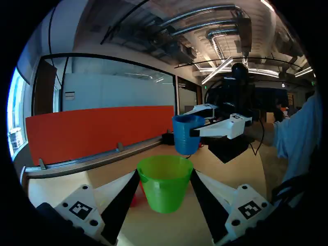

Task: Pour water

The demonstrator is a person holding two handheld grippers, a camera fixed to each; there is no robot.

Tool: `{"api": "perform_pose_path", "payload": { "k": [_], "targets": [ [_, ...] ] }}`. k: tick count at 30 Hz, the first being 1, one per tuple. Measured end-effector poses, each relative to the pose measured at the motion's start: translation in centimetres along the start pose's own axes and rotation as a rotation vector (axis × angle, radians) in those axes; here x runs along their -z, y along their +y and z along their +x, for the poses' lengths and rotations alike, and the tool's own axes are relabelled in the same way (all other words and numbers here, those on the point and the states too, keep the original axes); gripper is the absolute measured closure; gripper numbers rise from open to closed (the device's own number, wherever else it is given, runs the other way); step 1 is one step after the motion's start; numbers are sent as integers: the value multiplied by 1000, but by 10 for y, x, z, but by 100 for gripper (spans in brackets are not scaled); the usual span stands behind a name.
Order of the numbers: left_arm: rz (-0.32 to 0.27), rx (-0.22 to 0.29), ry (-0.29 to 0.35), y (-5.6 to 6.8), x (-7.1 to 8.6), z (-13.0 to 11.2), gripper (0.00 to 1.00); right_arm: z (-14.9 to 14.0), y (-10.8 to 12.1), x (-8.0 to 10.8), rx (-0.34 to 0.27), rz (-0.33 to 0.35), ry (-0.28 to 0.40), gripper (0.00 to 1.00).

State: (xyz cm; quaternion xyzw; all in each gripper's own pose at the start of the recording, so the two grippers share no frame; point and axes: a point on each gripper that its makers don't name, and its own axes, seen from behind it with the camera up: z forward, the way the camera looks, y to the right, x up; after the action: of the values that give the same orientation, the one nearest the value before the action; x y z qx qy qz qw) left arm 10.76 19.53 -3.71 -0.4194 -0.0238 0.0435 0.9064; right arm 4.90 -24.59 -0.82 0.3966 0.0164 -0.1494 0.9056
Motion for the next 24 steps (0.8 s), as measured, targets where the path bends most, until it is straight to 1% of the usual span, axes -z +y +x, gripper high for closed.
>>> {"api": "perform_pose_path", "payload": {
  "k": [7, 17, 24],
  "targets": [
    [-16, -11, -25, 6, -2, -8, 12, 9, 3, -3, 44, -2, 3, 8],
    [-39, -19, -41, 16, -7, -18, 13, 24, 6, -7, 110, -2, 11, 8],
    [-48, -17, -34, 20, -10, -17, 13, 32, 8, -8, 159, 1, 9, 8]
  ]
}}
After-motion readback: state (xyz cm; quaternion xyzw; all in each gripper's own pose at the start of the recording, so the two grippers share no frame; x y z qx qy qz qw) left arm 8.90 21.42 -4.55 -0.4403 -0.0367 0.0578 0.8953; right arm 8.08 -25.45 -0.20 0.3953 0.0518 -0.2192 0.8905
